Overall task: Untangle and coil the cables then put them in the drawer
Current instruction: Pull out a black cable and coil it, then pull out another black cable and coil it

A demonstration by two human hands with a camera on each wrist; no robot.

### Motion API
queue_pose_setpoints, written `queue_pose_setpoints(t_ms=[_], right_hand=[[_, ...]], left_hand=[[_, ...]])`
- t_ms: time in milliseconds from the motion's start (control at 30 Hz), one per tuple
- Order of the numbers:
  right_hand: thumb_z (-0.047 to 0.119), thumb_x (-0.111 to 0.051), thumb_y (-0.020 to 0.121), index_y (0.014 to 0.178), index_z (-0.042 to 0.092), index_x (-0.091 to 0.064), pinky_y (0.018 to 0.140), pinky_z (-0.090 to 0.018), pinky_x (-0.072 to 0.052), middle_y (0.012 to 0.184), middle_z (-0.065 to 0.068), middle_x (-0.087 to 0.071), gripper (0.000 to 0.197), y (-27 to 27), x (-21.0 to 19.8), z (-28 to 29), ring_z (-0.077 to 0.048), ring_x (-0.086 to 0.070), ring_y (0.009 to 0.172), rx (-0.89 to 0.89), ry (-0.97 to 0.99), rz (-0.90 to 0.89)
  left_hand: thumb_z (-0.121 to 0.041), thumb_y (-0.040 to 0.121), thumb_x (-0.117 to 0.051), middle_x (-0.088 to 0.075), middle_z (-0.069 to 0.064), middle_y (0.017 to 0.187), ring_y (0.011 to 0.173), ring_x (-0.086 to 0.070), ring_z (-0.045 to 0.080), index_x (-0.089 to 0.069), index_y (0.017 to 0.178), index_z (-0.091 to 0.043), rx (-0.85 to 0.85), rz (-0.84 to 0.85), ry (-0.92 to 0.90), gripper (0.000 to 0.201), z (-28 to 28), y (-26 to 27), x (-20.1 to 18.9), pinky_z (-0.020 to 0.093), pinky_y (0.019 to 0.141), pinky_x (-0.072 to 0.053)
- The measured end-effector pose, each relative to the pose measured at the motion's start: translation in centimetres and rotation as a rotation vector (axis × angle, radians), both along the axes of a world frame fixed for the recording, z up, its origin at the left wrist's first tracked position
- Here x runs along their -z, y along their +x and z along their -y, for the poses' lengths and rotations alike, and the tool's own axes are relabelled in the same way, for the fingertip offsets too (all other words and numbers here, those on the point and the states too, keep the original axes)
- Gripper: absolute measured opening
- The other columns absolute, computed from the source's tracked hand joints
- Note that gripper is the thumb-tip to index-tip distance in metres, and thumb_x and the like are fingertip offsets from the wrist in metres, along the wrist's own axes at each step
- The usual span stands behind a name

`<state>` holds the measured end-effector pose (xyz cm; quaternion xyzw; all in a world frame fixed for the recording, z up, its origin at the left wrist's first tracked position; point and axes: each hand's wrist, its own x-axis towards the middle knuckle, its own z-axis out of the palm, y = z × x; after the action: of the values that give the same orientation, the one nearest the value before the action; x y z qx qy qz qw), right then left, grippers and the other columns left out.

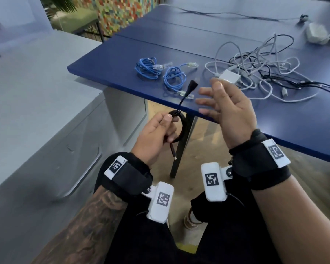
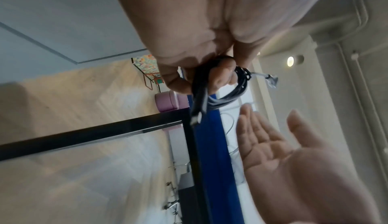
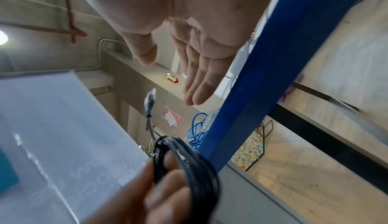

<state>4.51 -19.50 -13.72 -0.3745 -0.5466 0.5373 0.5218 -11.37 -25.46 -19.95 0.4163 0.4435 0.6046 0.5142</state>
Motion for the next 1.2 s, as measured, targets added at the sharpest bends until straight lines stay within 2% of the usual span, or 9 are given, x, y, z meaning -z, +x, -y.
queue_pose_setpoints(t_ms=[167,300,367,433,500,767,933,1067,1200], right_hand=[[0.025,-0.061,0.097,0.109,0.023,-0.065,0.076,-0.029,-0.055,0.101,0.001,-0.071,0.013,-1.3,-0.6,-0.6,-0.016,-0.067,0.086,-0.041,0.220,0.318],[0.027,-0.062,0.095,0.110,0.028,-0.064,0.080,-0.020,-0.050,0.097,0.013,-0.066,0.015,-2.7,-0.8,-2.2,-0.003,-0.059,0.088,-0.042,0.347,0.557],[0.030,-0.061,0.094,0.114,0.027,-0.062,0.089,-0.026,-0.049,0.107,0.011,-0.062,0.020,-3.1,-0.8,-3.4,-0.007,-0.057,0.098,-0.041,0.481,0.736],[0.033,-0.062,0.092,0.120,0.025,-0.060,0.098,-0.030,-0.041,0.121,0.004,-0.057,0.029,-3.5,-0.4,-4.5,-0.016,-0.051,0.113,-0.054,0.587,0.943],[0.035,-0.064,0.090,0.121,0.024,-0.060,0.099,-0.030,-0.036,0.127,0.001,-0.053,0.033,-3.7,0.2,-5.2,-0.021,-0.047,0.119,-0.074,0.589,1.049],[0.036,-0.066,0.089,0.115,0.022,-0.065,0.100,-0.031,-0.040,0.124,0.004,-0.054,0.029,-3.9,1.2,-5.7,-0.019,-0.050,0.115,-0.065,0.577,1.047],[0.035,-0.066,0.089,0.114,0.022,-0.065,0.102,-0.033,-0.041,0.126,0.004,-0.053,0.027,-3.8,0.9,-5.7,-0.018,-0.050,0.116,-0.090,0.551,1.046],[0.033,-0.067,0.089,0.113,0.022,-0.064,0.099,-0.031,-0.044,0.125,0.007,-0.050,0.026,-3.4,0.3,-6.0,-0.014,-0.053,0.107,-0.127,0.502,0.986],[0.033,-0.067,0.089,0.111,0.027,-0.063,0.096,-0.029,-0.043,0.118,0.011,-0.050,0.023,-1.8,-1.1,-6.4,-0.009,-0.052,0.104,-0.092,0.491,0.945]], left_hand=[[-0.022,0.104,-0.039,-0.059,-0.001,0.081,0.074,-0.058,0.013,-0.057,0.093,-0.013,-0.211,0.134,0.008,0.023,-1.2,-2.3,-3.4,0.030,0.066,-0.055],[-0.025,0.102,-0.048,-0.066,-0.002,0.088,0.075,-0.060,0.012,-0.065,0.087,-0.017,-0.401,0.077,-0.052,0.023,-3.1,-6.5,-5.5,0.037,0.063,-0.055],[-0.031,0.100,-0.053,-0.065,0.001,0.084,0.076,-0.059,0.016,-0.070,0.081,-0.020,-0.520,-0.094,-0.111,0.028,-4.3,-8.8,-6.1,0.036,0.066,-0.054],[-0.038,0.097,-0.054,-0.062,0.003,0.079,0.066,-0.052,0.015,-0.073,0.080,-0.022,-0.605,-0.348,-0.166,0.031,-5.4,-10.9,-6.5,0.027,0.057,-0.045],[-0.039,0.095,-0.058,-0.059,0.007,0.075,0.058,-0.046,0.017,-0.074,0.083,-0.016,-0.639,-0.442,-0.214,0.031,-6.5,-12.2,-6.9,0.023,0.047,-0.037],[-0.028,0.087,-0.071,-0.070,0.008,0.078,0.051,-0.068,0.013,-0.060,0.093,-0.008,-0.668,-0.554,-0.340,0.024,-9.3,-13.8,-7.3,0.028,0.040,-0.052],[-0.024,0.090,-0.068,-0.069,0.011,0.078,0.061,-0.070,0.022,-0.057,0.079,-0.011,-0.623,-0.519,-0.374,0.020,-9.4,-13.6,-7.9,0.046,0.061,-0.061],[-0.033,0.087,-0.067,-0.070,0.009,0.084,0.069,-0.066,0.025,-0.062,0.083,-0.013,-0.678,-0.700,-0.384,0.021,-9.0,-14.1,-8.4,0.039,0.071,-0.059],[-0.032,0.088,-0.065,-0.063,0.000,0.087,0.086,-0.058,0.023,-0.063,0.088,-0.014,-0.719,-0.864,-0.218,0.018,-9.6,-12.5,-10.6,0.029,0.077,-0.042]])
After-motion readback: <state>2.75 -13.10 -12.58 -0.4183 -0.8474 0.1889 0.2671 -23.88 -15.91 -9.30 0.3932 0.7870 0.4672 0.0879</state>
